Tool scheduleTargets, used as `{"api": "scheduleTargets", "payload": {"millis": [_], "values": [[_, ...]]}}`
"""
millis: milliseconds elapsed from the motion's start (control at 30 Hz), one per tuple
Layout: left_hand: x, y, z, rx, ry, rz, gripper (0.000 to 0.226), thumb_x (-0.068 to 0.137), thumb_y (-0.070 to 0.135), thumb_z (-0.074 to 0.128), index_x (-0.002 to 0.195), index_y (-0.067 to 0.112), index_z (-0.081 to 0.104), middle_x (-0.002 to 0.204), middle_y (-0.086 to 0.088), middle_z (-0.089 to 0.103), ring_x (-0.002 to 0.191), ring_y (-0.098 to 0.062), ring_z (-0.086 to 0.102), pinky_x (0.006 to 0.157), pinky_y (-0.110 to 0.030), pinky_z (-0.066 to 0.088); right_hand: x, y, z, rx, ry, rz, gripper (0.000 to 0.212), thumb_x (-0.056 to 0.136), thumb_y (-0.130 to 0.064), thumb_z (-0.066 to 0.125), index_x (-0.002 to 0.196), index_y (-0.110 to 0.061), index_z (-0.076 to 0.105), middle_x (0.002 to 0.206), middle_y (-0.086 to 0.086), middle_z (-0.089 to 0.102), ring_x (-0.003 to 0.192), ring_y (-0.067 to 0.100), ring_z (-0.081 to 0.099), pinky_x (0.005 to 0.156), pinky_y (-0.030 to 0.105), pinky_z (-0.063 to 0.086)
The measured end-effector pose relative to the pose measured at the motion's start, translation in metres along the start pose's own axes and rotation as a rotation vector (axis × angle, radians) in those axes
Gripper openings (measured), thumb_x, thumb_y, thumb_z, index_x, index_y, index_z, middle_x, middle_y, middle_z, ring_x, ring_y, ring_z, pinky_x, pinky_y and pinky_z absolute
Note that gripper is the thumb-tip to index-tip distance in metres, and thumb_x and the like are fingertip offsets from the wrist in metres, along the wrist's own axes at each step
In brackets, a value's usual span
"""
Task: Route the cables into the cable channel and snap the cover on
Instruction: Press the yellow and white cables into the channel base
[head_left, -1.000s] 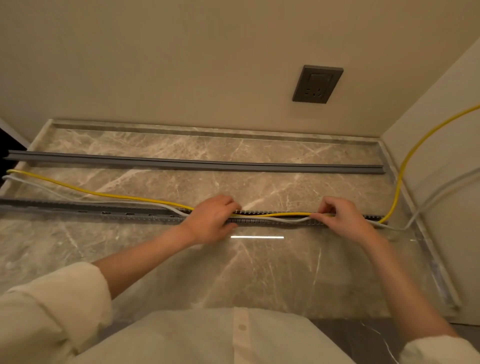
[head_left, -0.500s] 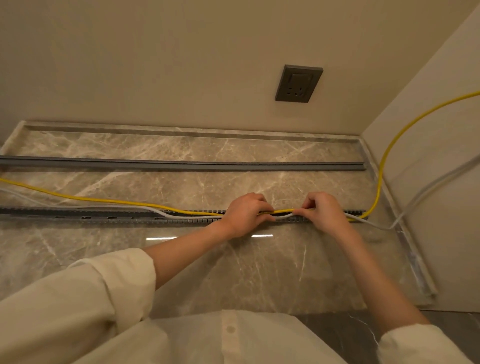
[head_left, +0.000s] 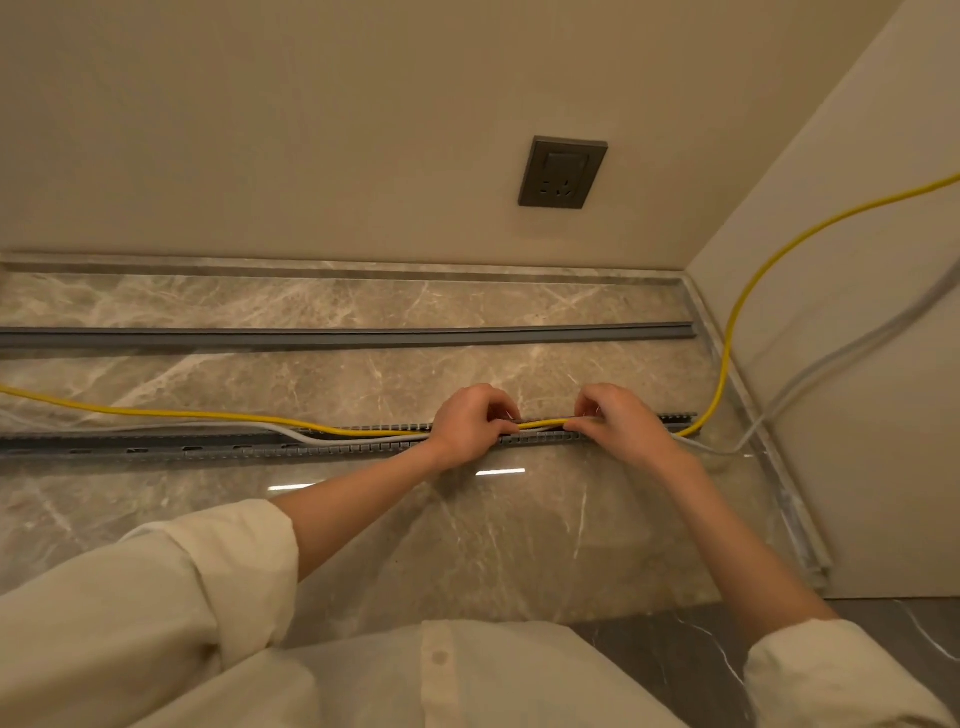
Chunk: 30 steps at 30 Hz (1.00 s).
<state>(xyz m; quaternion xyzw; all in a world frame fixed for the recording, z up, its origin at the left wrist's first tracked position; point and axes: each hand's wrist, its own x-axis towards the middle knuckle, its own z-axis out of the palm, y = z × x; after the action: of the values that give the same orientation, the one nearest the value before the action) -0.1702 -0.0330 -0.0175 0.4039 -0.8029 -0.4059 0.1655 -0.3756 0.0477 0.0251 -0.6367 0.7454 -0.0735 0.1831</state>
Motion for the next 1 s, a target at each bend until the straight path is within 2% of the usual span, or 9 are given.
{"api": "scheduleTargets", "payload": {"millis": [167,367,467,567,667,733,867,933,1000], "values": [[0.0,-0.004,0.003,0.036,0.007,-0.03,0.013,0.075,0.026,0.075,0.087,0.027,0.072,0.08,0.014,0.059,0.075,-0.004,0.056,0.06,-0.021,0.041,-0.012,0.026,-0.01,0.035,-0.021,-0.004,0.023,0.073,-0.008,0.071,0.084,-0.021,0.056,0.082,-0.003,0.055,0.074,0.013,0.053,0.065,0.022,0.04],[0.0,-0.003,0.0,0.002,0.014,-0.013,0.012,0.08,0.037,0.066,0.084,0.028,0.073,0.079,0.015,0.062,0.072,-0.004,0.06,0.068,-0.032,0.054,-0.036,0.062,-0.03,0.108,0.119,0.029,0.02,0.07,-0.003,0.078,0.083,-0.011,0.065,0.074,0.005,0.064,0.068,0.024,0.059,0.063,0.03,0.046],[0.0,0.005,0.008,0.122,0.035,0.139,0.026,0.081,0.041,0.064,0.099,0.023,0.07,0.088,0.004,0.063,0.082,-0.011,0.058,0.071,-0.033,0.051,-0.039,0.063,-0.032,0.039,0.15,-0.087,0.018,0.078,-0.003,0.073,0.096,-0.002,0.073,0.081,0.016,0.066,0.075,0.03,0.063,0.071,0.036,0.047],[0.002,0.017,0.02,0.238,-0.034,0.367,0.04,0.084,0.034,0.064,0.12,0.018,0.061,0.107,-0.007,0.062,0.098,-0.022,0.055,0.08,-0.035,0.048,-0.04,0.061,-0.032,-0.006,0.117,-0.107,0.022,0.086,-0.007,0.065,0.108,-0.004,0.07,0.087,0.019,0.068,0.082,0.033,0.064,0.074,0.036,0.047],[0.007,0.026,0.034,0.329,-0.105,0.488,0.048,0.086,0.023,0.062,0.131,0.015,0.051,0.12,-0.012,0.058,0.108,-0.027,0.052,0.085,-0.038,0.046,-0.04,0.058,-0.034,-0.053,0.038,-0.02,0.022,0.092,-0.02,0.059,0.111,-0.015,0.07,0.098,0.008,0.074,0.091,0.026,0.066,0.076,0.035,0.049],[0.009,0.028,0.042,0.335,-0.111,0.507,0.046,0.087,0.015,0.059,0.132,0.011,0.05,0.124,-0.014,0.056,0.11,-0.03,0.05,0.087,-0.04,0.046,-0.035,0.054,-0.037,-0.063,-0.037,0.085,0.02,0.092,-0.026,0.057,0.104,-0.021,0.072,0.09,0.001,0.074,0.083,0.021,0.066,0.07,0.034,0.049],[0.01,0.021,0.048,0.405,-0.117,0.534,0.047,0.091,0.007,0.052,0.137,0.011,0.044,0.127,-0.014,0.053,0.113,-0.028,0.047,0.093,-0.037,0.045,-0.014,0.047,-0.044,-0.022,-0.18,0.269,0.019,0.086,-0.024,0.059,0.079,-0.016,0.074,0.053,-0.005,0.057,0.056,0.014,0.053,0.05,0.027,0.034],[0.009,0.02,0.048,0.432,-0.12,0.565,0.051,0.091,0.006,0.053,0.139,0.014,0.041,0.127,-0.014,0.052,0.112,-0.028,0.047,0.093,-0.035,0.045,-0.002,0.043,-0.047,0.032,-0.211,0.347,0.015,0.084,-0.019,0.062,0.081,-0.014,0.076,0.053,-0.008,0.056,0.053,0.009,0.049,0.049,0.024,0.035],[0.009,0.02,0.047,0.442,-0.116,0.589,0.05,0.09,0.006,0.055,0.138,0.015,0.043,0.126,-0.015,0.053,0.111,-0.028,0.048,0.091,-0.036,0.045,0.008,0.04,-0.05,0.058,-0.258,0.395,0.016,0.082,-0.015,0.064,0.084,-0.003,0.075,0.061,0.004,0.063,0.055,0.012,0.05,0.052,0.023,0.038]]}}
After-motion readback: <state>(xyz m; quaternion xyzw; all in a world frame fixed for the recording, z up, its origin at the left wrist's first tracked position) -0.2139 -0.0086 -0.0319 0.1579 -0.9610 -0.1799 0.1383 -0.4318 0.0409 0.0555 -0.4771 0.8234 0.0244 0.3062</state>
